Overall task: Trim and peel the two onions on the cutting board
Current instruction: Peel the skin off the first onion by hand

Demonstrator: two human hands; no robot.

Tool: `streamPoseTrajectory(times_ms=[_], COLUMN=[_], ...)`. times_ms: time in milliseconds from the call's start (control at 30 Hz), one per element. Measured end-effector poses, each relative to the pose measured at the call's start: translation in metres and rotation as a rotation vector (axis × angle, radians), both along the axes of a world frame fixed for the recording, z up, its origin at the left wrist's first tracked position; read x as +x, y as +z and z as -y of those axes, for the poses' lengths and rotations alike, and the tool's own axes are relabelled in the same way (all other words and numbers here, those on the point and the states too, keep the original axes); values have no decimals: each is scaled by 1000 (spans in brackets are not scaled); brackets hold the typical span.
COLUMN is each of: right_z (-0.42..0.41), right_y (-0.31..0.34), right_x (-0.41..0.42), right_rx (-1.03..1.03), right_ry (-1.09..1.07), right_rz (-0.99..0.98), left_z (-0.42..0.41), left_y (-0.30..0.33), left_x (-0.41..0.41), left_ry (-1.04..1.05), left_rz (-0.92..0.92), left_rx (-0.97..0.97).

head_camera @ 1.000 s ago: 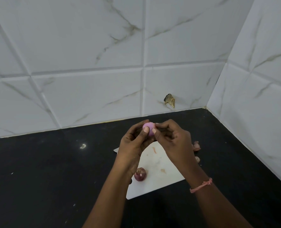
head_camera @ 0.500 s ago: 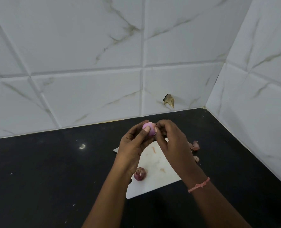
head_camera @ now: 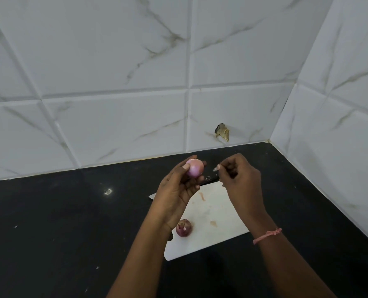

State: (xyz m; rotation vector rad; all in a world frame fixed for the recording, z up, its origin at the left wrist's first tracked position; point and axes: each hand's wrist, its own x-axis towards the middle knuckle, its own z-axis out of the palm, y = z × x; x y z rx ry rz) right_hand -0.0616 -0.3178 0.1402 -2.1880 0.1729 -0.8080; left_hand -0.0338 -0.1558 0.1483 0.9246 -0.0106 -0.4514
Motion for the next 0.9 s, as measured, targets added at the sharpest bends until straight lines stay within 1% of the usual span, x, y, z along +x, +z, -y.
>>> streamPoseTrajectory(times_ms=[67, 133, 167, 300, 367, 500, 633, 767, 900], right_z=[4, 4, 2, -15, -21, -24, -20, -17, -23], right_y=[-3, -4, -3, 13, 18, 17, 15, 14, 12], right_x=[2, 3, 3, -6, -9, -6, -3, -3, -4], right_rx=[14, -62, -67, 132, 159, 186, 146, 156, 271], right_ry=[-20, -1, 24, 272, 353, 332, 323, 272, 190], right_rz=[-11, -15, -3, 24, 21, 61, 102, 69, 39], left_z=[0, 0, 0, 0, 0, 0, 0, -1, 1], left_y=[-1, -3, -4, -5, -5, -4, -5, -5, -3], left_x=[1, 1, 1, 0, -1, -1, -1, 0, -1], left_ry=[6, 20, 29, 45, 47, 43, 49, 55, 42], left_rz=[-14, -5, 7, 81, 105, 138, 144, 146, 146], left_rx=[-14, -2, 5, 3, -24, -20, 4, 28, -6])
